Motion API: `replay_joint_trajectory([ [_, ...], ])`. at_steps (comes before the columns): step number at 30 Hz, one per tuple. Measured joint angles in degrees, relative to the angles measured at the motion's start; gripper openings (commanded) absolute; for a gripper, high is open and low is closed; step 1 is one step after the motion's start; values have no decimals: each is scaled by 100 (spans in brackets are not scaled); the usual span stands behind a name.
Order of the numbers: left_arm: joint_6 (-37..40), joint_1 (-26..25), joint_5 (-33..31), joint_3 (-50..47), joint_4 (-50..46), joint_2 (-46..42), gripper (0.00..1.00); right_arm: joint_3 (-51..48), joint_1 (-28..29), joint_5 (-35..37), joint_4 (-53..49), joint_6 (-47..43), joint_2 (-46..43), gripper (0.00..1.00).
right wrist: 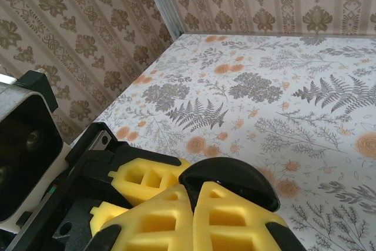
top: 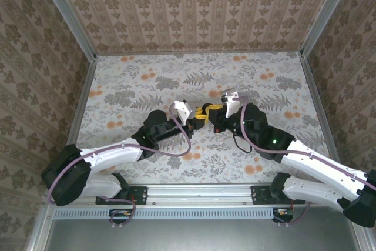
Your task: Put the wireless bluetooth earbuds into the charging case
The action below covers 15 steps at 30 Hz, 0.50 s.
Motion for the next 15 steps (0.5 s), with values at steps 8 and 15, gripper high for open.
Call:
replay_joint_trajectory([
  [8,0,-2,-33,0,-103,0,0,-4,57,146,-107,155,0,4],
  [15,0,-35,-52,0,-232,0,0,-2,107,295,-271,601,0,4],
])
